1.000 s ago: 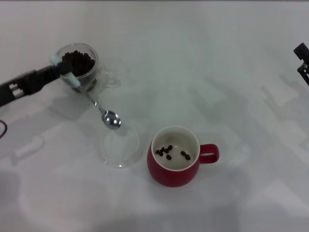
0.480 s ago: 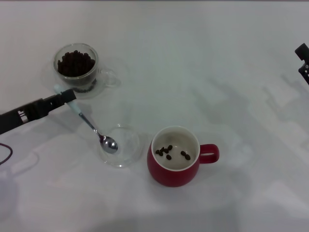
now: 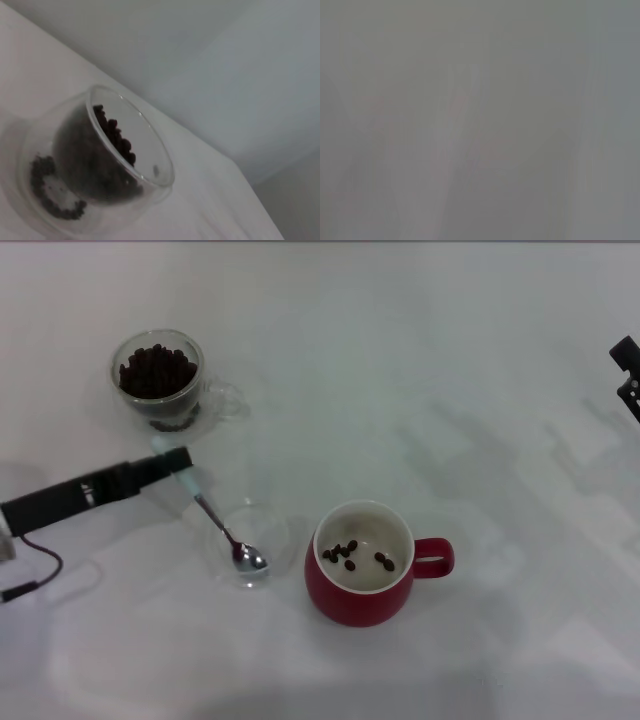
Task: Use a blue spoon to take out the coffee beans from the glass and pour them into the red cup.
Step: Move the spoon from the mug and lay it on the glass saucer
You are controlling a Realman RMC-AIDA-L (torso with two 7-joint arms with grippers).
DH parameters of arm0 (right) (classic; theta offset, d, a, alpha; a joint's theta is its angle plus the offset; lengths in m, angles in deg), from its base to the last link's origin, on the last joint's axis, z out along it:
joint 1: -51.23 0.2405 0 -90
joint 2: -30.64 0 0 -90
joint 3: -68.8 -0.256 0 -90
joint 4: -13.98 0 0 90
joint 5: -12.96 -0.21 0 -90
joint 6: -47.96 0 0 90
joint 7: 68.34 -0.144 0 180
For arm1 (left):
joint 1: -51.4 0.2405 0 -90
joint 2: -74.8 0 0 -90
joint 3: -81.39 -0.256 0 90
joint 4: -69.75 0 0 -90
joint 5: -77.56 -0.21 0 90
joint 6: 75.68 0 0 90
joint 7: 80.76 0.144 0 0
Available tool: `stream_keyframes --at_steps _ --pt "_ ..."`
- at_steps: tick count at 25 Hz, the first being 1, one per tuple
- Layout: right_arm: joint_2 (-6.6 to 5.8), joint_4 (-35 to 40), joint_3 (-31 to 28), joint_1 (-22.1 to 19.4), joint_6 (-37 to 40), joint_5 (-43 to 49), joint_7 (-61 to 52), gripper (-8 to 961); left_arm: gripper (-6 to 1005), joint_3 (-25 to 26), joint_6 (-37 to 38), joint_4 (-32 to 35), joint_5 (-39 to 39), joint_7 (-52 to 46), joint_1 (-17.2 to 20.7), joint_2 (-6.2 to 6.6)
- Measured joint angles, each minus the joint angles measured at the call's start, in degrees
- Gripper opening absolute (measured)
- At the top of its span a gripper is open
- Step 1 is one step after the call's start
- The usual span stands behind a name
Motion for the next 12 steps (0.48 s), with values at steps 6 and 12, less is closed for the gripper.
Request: stream_keyframes --at_steps 6,12 --pt "0.00 0.0 -0.1 0.3 -0.4 0.0 0.0 607 177 0.0 -2.5 2.8 -2.4 1.6 -0.9 -0.02" --pt "0.00 0.0 -0.1 0.5 -0.7 0.0 0.0 607 180 0.0 -3.1 2.7 -2.7 1.7 -1.0 -0.01"
